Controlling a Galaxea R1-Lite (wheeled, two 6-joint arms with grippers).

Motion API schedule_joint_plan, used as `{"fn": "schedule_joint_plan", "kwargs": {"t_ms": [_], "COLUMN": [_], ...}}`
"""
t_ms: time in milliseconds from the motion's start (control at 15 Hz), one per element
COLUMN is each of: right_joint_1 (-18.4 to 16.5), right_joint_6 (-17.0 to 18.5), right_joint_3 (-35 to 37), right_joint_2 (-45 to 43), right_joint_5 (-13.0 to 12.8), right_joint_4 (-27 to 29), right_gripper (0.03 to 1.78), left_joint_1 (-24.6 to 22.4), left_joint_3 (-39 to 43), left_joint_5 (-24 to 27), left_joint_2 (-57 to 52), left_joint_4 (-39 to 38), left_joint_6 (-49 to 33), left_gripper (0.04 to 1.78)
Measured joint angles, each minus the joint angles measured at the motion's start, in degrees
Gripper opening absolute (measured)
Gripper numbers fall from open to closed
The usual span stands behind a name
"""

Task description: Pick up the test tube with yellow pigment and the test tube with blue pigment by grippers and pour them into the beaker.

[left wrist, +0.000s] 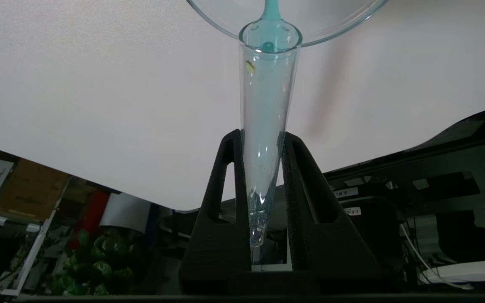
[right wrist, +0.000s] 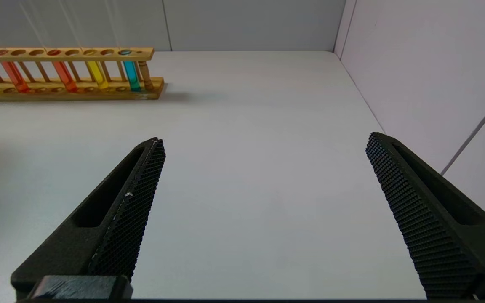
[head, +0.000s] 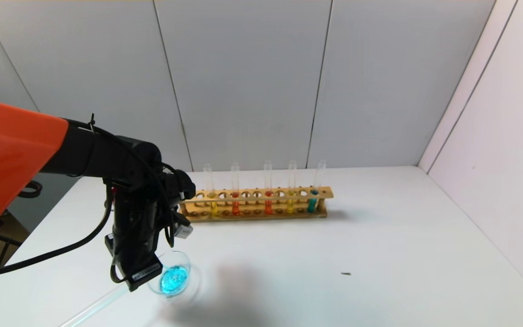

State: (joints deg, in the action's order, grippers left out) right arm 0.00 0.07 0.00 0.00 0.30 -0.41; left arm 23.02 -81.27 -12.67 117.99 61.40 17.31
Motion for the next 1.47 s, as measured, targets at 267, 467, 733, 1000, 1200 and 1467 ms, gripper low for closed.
{"fn": "schedule_joint_plan", "kwargs": {"t_ms": [267, 467, 733, 1000, 1200, 1467], "right_joint_1": [0.0, 0.0, 0.0, 0.0, 0.0, 0.0], "right_joint_6": [0.0, 0.0, 0.0, 0.0, 0.0, 0.0], "right_joint_3": [0.0, 0.0, 0.0, 0.0, 0.0, 0.0], "right_joint_2": [0.0, 0.0, 0.0, 0.0, 0.0, 0.0], "right_joint_5": [0.0, 0.0, 0.0, 0.0, 0.0, 0.0], "right_joint_4": [0.0, 0.0, 0.0, 0.0, 0.0, 0.0], "right_gripper": [1.74, 1.74, 1.74, 1.74, 1.74, 1.74], "left_joint_1": [0.5, 0.9, 1.6, 2.1, 2.2, 2.5], "left_joint_3": [-4.2, -6.0, -8.1, -9.7, -10.2, -11.7], "left_joint_5": [-0.2, -0.8, -1.8, -2.0, -2.5, -3.3], "left_joint_2": [1.7, 3.1, 4.5, 5.8, 6.6, 7.4], "left_joint_4": [4.5, 5.9, 8.4, 10.4, 11.7, 14.5], "left_joint_6": [-0.1, 0.0, 0.0, 0.0, 0.1, 0.1], "left_gripper": [0.3, 0.3, 0.3, 0.3, 0.3, 0.3]}}
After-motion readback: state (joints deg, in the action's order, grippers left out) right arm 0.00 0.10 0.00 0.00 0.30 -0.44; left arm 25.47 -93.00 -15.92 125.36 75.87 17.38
